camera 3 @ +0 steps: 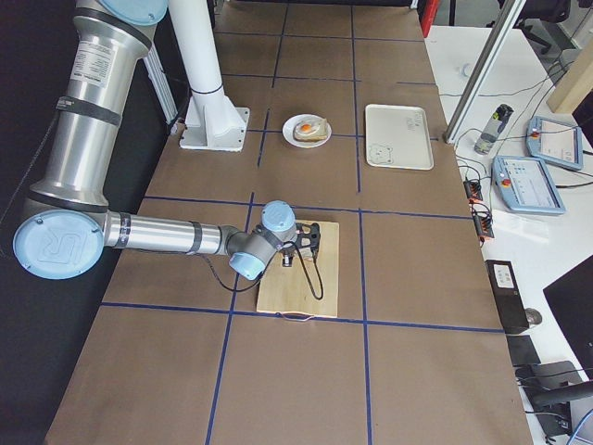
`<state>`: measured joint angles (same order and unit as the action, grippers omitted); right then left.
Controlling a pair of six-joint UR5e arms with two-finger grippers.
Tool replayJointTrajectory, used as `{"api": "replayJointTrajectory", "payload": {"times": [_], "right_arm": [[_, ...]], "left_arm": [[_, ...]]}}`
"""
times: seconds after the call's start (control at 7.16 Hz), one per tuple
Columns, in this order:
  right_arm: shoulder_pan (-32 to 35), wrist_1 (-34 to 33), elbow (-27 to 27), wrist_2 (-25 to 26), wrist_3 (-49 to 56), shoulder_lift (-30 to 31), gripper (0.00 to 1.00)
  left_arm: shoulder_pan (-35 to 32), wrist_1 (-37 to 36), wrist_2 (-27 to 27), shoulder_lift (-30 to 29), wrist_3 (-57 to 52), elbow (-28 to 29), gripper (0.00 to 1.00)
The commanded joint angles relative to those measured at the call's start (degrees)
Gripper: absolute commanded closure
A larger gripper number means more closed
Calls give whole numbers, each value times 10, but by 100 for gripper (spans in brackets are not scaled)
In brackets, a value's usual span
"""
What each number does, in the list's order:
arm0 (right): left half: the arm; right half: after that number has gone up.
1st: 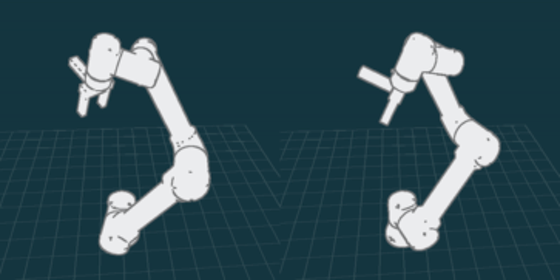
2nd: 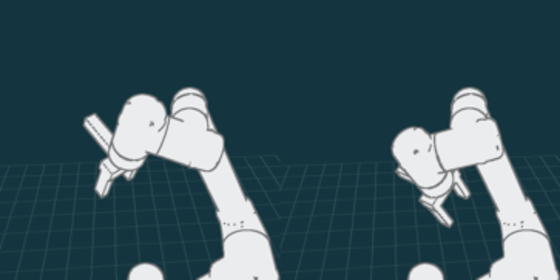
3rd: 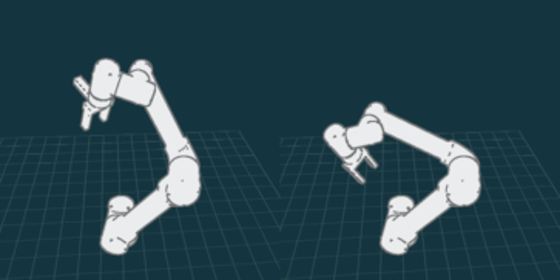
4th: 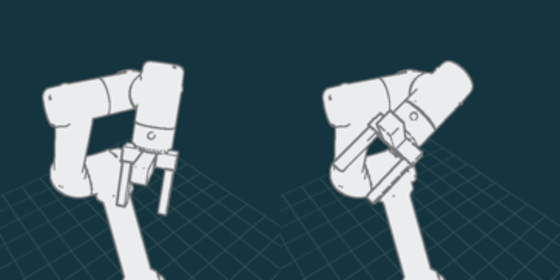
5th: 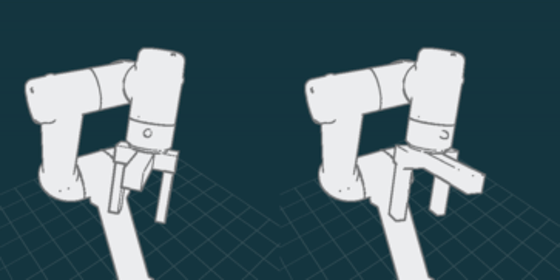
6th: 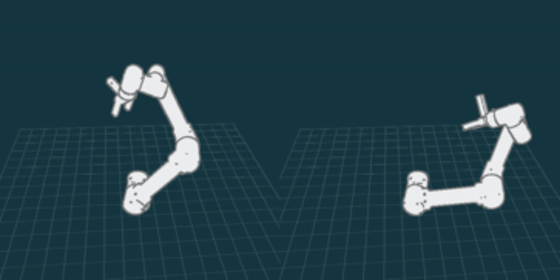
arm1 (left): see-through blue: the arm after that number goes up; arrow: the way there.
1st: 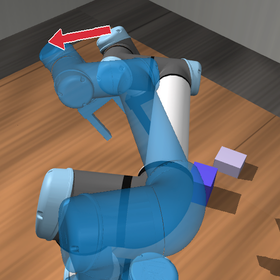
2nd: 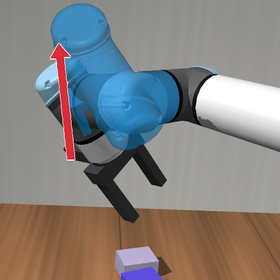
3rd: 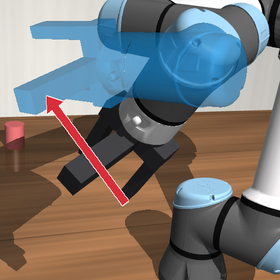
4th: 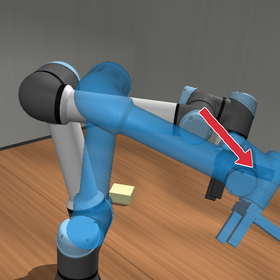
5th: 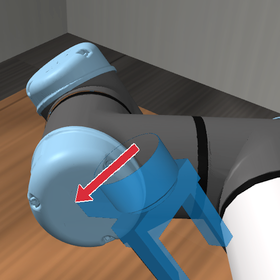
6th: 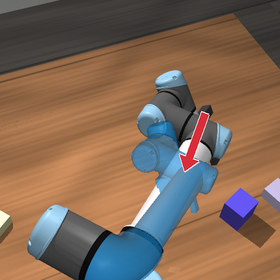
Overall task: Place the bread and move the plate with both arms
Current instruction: 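Lift the bread slice with the right gripper and carry it over the plate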
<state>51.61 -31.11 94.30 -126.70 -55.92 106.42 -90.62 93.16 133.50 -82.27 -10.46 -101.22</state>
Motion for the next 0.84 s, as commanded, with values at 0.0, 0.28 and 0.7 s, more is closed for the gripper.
{"api": "replayJointTrajectory", "payload": {"times": [0.0,0.28,0.7], "right_arm": [[2,0,24,-8,-6,2,100],[2,-4,58,-37,-23,-2,100],[0,-8,63,-76,-61,-93,100]], "left_arm": [[0,0,0,0,0,0,0],[0,0,1,0,0,-2,0],[-1,0,1,0,0,-3,0]]}}
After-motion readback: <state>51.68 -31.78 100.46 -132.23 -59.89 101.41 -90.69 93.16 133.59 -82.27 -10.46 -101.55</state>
